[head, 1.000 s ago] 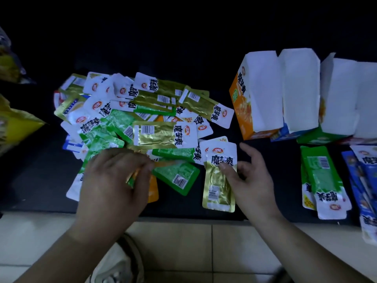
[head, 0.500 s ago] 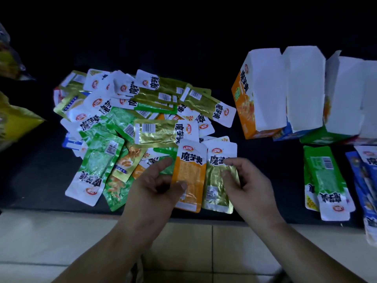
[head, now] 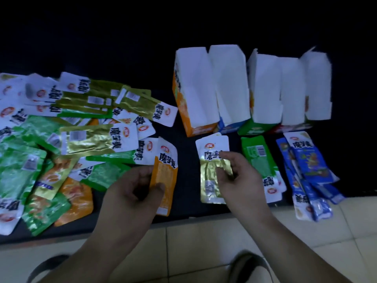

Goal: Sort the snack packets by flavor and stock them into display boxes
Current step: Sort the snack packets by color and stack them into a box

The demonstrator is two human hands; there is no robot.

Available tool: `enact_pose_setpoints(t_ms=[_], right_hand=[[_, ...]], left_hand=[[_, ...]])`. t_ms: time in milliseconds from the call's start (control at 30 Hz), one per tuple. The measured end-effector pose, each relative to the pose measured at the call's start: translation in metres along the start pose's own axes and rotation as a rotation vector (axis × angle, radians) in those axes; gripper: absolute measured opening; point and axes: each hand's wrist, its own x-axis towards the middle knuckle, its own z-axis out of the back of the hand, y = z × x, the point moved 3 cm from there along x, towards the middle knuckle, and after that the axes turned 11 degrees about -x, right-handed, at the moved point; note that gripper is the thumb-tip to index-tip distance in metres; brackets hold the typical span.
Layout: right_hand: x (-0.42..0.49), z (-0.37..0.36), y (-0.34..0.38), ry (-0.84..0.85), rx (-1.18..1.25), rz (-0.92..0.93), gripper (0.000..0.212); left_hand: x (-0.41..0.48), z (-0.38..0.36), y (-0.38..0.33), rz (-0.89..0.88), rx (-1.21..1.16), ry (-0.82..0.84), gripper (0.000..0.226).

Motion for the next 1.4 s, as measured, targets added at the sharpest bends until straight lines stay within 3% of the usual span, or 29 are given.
enact_pose_setpoints(t_ms=[67,167,233,333,467,633,767,967,1200,1400], right_hand=[[0.005,0.013,-0.008,-0.049,-0.114,0.050,0.032],[0.004,0.021,-0.015,-0.085,-0.248,0.171,0.029],[-0.002,0.023,-0.019,-0.070,-0.324,0.207,0.032],[-0.011,0.019,-0.026,-0.017,-0.371,0.345,0.032],[-0.022,0.005,-0.033,0.181,-0.473,0.452,0.043],[-0.030,0.006,-0.033,0.268,-0.488,0.454,0.043],[-0.032,0.009,-0.030,0.262,-0.511,0.467,0.046],[-0.027,0.007,-0.024,0.164,-0.488,0.450,0.049],[-0.017,-0.005,-0.011,0.087,-0.643,0.373,0.063],[-0.017,-0.015,-0.002,0.099,-0.682,0.456,0.053]], left_hand=[[0.004,-0.011,-0.009,-0.150,0.137,0.021,0.027],[0.011,-0.033,-0.016,-0.504,0.655,0.103,0.034],[0.007,-0.055,-0.003,-0.524,0.945,0.234,0.043],[-0.005,-0.076,0.018,-0.515,1.118,0.345,0.058],[-0.005,-0.074,0.025,-0.556,1.133,0.317,0.058],[-0.005,-0.061,0.034,-0.518,1.199,0.258,0.064],[-0.008,-0.055,0.043,-0.591,1.144,0.253,0.058],[-0.004,-0.046,0.042,-0.567,1.097,0.323,0.055],[-0.006,-0.018,0.045,-0.561,1.076,0.349,0.057],[-0.007,-0.019,0.046,-0.562,1.066,0.352,0.057]])
